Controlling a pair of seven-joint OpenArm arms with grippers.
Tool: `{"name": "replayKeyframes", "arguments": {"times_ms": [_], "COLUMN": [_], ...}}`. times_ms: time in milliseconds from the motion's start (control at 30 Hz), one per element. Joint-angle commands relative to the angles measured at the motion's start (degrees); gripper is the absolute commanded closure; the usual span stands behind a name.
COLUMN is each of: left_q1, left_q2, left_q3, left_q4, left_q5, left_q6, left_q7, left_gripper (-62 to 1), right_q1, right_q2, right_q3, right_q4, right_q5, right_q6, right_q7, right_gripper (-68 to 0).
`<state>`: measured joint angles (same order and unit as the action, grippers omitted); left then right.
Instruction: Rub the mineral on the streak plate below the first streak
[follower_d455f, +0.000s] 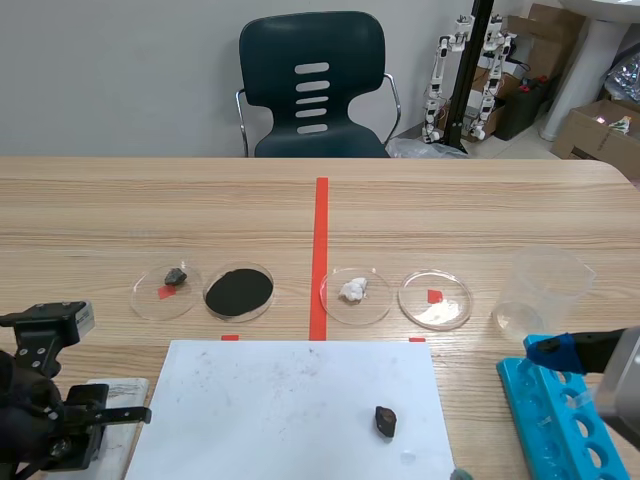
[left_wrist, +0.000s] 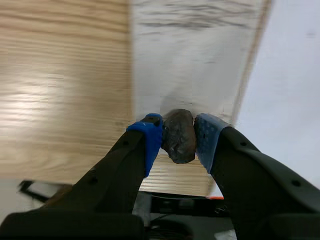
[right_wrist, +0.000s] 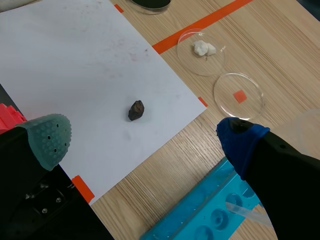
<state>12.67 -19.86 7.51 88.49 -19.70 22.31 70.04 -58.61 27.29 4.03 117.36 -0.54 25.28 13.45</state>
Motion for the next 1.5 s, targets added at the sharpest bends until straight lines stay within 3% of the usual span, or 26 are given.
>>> {"name": "replayKeyframes", "arguments": {"times_ms": [0,133,333,433,567,800,967,1033,1100,1300,1367,1467], "left_q1": [0.8,0.8,0.8,0.8,0.8,0.8,0.8,0.8,0.8,0.8,0.8,0.8], "left_q2": [-1.0,-0.9,-0.7,-0.1,0.0,0.0,0.0,0.0,0.0,0.2,0.2,0.1], "left_q3": [-0.5,-0.5,-0.4,-0.5,-0.5,-0.5,-0.5,-0.5,-0.5,-0.5,-0.5,-0.5], "left_q4": [-0.7,-0.7,-0.7,-0.7,-0.7,-0.7,-0.6,-0.6,-0.6,-0.6,-0.6,-0.6], "left_q5": [3.0,0.9,-10.9,-14.0,-13.3,1.2,5.2,5.0,3.0,-10.7,-12.2,-11.5], "left_q6": [0.9,0.9,-5.4,-7.8,-7.9,1.7,3.8,3.7,2.3,-6.0,-6.7,-6.6], "left_q7": [0.5,0.5,-2.9,-3.3,-3.4,0.3,1.8,1.8,1.5,-3.5,-3.8,-4.0], "left_gripper": [-12.6,-12.6,-12.6,-12.6,-12.6,-12.6,-12.6,-12.6,-12.6,-12.6,-12.6,-12.6], "right_q1": [0.4,0.4,0.4,0.4,0.4,0.4,0.4,0.4,0.4,0.4,0.4,0.4], "right_q2": [0.0,0.0,0.0,0.0,0.0,0.0,0.0,0.0,0.0,0.0,0.0,0.0], "right_q3": [0.1,0.1,0.1,0.1,0.1,0.1,0.1,0.1,0.1,0.1,0.1,0.1], "right_q4": [1.1,1.1,1.1,1.1,1.1,1.1,1.1,1.1,1.1,1.1,1.1,1.1], "right_q5": [0.7,0.7,0.7,0.7,0.7,0.7,0.7,0.7,0.7,0.7,0.7,0.7], "right_q6": [-0.2,-0.2,-0.2,-0.2,-0.2,-0.2,-0.2,-0.2,-0.2,-0.2,-0.2,-0.2], "right_q7": [0.8,0.8,0.8,0.8,0.8,0.8,0.8,0.8,0.8,0.8,0.8,0.8], "right_gripper": [-60.8,-60.8,-60.8,-60.8,-60.8,-60.8,-60.8,-60.8,-60.8,-60.8,-60.8,-60.8]}}
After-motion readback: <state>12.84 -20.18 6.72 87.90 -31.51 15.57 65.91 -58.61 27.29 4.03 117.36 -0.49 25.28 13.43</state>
